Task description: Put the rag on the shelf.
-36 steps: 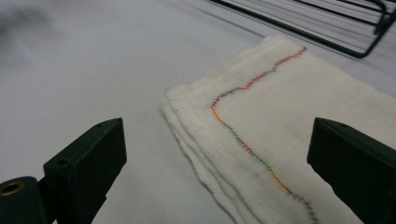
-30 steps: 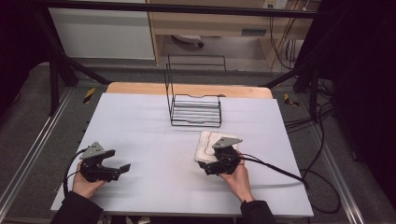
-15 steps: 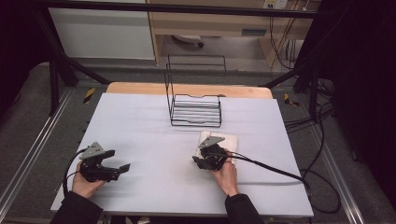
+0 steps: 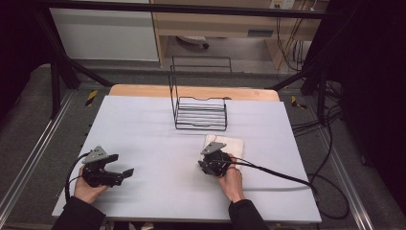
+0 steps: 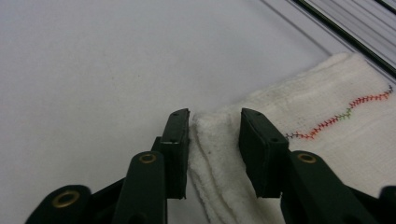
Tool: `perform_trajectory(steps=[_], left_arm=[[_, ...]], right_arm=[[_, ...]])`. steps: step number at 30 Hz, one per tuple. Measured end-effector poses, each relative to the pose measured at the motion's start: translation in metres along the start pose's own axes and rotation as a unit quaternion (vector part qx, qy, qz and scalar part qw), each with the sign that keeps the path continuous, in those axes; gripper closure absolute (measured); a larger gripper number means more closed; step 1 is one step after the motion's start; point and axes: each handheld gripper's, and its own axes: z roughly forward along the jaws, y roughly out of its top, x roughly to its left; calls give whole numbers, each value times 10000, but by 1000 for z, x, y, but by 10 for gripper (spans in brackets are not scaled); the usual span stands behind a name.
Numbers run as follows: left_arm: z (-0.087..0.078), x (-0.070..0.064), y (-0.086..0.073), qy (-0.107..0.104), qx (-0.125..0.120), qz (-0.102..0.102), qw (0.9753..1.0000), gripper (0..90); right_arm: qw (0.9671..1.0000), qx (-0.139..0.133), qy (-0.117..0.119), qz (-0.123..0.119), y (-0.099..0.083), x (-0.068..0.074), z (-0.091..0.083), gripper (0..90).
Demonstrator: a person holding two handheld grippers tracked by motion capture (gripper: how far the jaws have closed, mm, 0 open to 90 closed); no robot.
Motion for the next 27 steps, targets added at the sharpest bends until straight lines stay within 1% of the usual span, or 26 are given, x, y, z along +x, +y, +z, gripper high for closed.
perform_trajectory(steps=[2,3,5,6,7,10,11,14,19,22,27], left_arm=[[0,0,0,-1,-1,-7,10000,79],[0,0,0,2,1,-5,10000,79],[0,0,0,-1,-4,-4,10000,80],[0,0,0,-2,-7,-4,10000,80],[0,0,0,-2,-5,-3,10000,81],[0,0,0,0,-4,-2,10000,82],[0,0,0,0,-6,1,10000,82],[0,0,0,0,-5,0,10000,82],[-1,1,0,-4,-5,14,10000,83],[-1,1,0,-5,-4,10,10000,84],[0,0,0,-7,2,14,10000,85]], right_arm=[[10000,-1,-63,-49,0,0,0,683],[10000,-1,-63,-49,0,0,0,683],[9999,9,-132,-28,0,0,0,721],[9999,9,-132,-28,0,0,0,721],[9999,30,-147,41,0,-1,0,756],[9997,42,-176,148,1,-2,0,790],[9997,39,-175,189,1,-2,0,797],[9996,11,-200,195,0,-3,0,816],[9990,-33,-224,378,1,-3,-1,827],[9991,-95,-146,394,2,-2,-4,830],[9982,-262,222,488,4,1,-10,830]])
